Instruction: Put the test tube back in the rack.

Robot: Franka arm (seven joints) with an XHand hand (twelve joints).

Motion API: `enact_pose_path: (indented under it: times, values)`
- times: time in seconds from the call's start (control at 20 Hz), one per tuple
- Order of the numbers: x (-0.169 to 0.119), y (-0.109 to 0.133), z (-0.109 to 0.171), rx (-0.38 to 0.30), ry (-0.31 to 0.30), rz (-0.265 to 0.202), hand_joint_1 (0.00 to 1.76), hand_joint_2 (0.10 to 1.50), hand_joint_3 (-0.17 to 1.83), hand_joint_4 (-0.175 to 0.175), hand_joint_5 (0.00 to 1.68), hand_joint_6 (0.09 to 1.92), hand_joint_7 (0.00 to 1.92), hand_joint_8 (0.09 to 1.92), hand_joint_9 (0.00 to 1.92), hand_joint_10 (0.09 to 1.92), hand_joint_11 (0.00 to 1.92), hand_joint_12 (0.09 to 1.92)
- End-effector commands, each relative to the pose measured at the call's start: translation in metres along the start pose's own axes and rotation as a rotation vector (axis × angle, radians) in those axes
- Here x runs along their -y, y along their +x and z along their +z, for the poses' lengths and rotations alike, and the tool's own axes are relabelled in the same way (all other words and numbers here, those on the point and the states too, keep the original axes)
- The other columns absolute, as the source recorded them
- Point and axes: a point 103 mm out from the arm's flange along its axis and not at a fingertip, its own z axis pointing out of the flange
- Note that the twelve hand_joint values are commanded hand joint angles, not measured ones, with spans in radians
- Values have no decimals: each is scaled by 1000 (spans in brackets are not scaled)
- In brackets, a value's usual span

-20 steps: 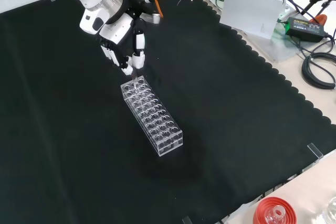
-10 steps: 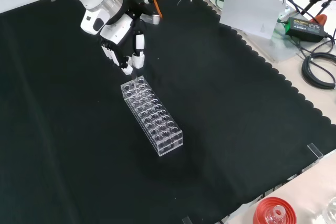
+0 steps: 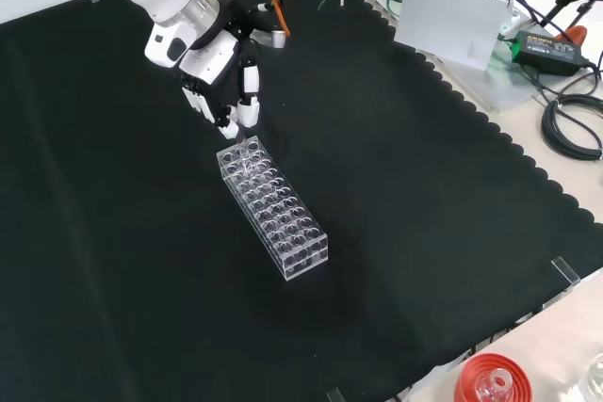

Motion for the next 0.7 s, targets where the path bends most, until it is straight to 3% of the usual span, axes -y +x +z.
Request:
enact_pose_path:
  times: [0.05,0.7]
  values:
    - [-2,-1,3,0,4,-4,1428,1029,-175,-175,1287,342,1413,635,1478,87,1196,919]
    - [-6,-5,15,3,14,-13,1428,1029,-175,-175,1287,344,1414,634,1477,87,1196,919]
